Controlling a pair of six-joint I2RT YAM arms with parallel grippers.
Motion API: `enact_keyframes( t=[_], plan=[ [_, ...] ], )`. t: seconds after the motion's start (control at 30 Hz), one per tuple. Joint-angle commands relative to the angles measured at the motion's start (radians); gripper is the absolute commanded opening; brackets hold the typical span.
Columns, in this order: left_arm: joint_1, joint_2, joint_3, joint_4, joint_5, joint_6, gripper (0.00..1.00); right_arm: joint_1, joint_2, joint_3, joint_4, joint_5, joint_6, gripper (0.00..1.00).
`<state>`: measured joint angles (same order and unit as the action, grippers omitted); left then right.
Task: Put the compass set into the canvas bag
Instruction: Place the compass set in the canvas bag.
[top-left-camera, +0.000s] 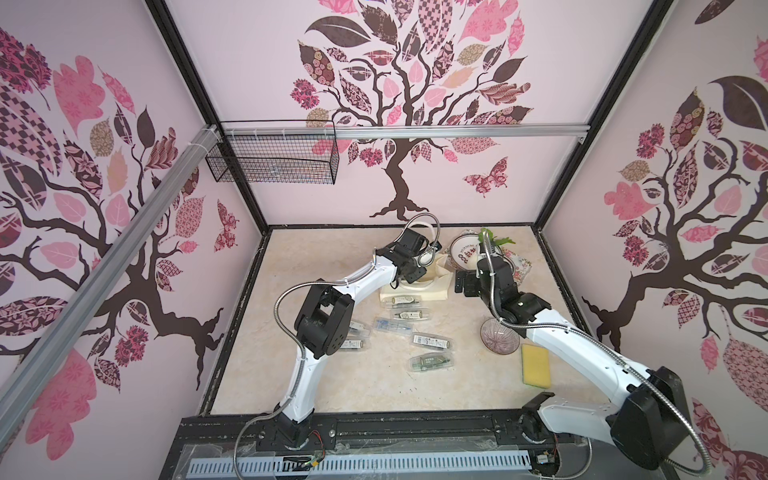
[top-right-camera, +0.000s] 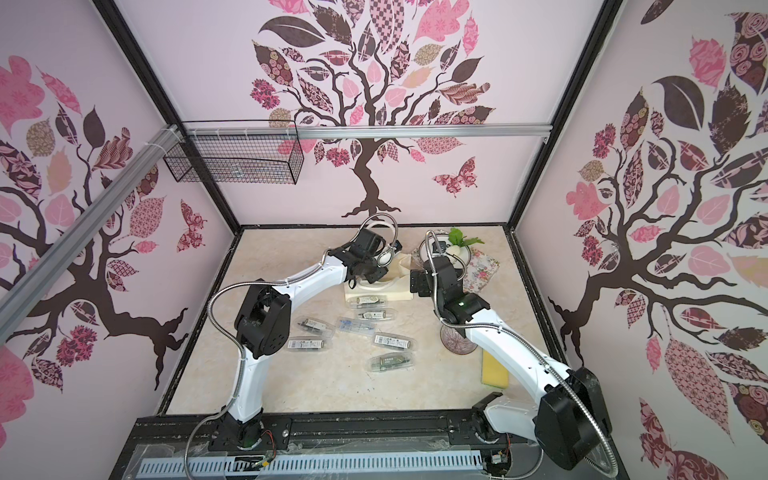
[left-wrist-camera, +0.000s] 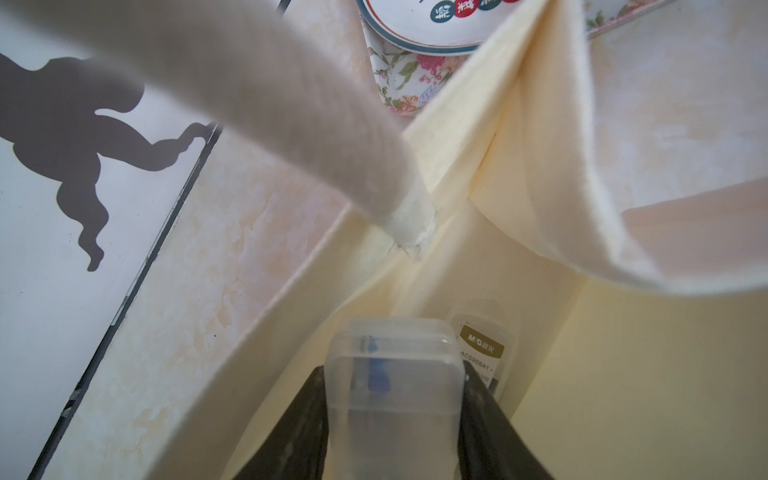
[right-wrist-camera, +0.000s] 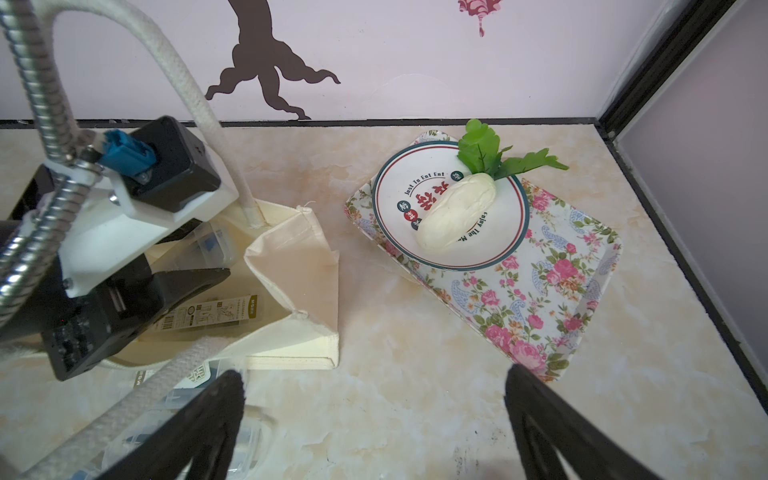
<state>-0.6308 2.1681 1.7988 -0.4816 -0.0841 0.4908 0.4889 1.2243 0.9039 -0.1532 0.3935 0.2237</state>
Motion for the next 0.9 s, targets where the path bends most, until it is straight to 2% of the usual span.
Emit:
enact_keyframes(
  t=[0.0, 0.47, 0.6, 0.87],
  plan=[
    [-0.001, 0.019, 0.049, 0.007, -0.015, -0.002, 0.54, -0.003, -0.003, -0.001, 0.009, 0.010, -0.009, 1.00],
    [-0.001, -0.020, 0.119, -0.015, -0.091, -0.033, 0.71, -0.004, -0.006, 0.003, 0.011, 0.010, -0.006, 1.00],
    [-0.002, -0.051, 0.169, -0.036, -0.120, -0.056, 0.72, -0.004, -0.015, 0.002, 0.013, 0.001, -0.003, 1.00],
    [-0.001, -0.177, 0.156, -0.026, -0.136, -0.114, 0.72, -0.004, -0.019, 0.009, 0.008, -0.032, 0.004, 1.00]
  ],
)
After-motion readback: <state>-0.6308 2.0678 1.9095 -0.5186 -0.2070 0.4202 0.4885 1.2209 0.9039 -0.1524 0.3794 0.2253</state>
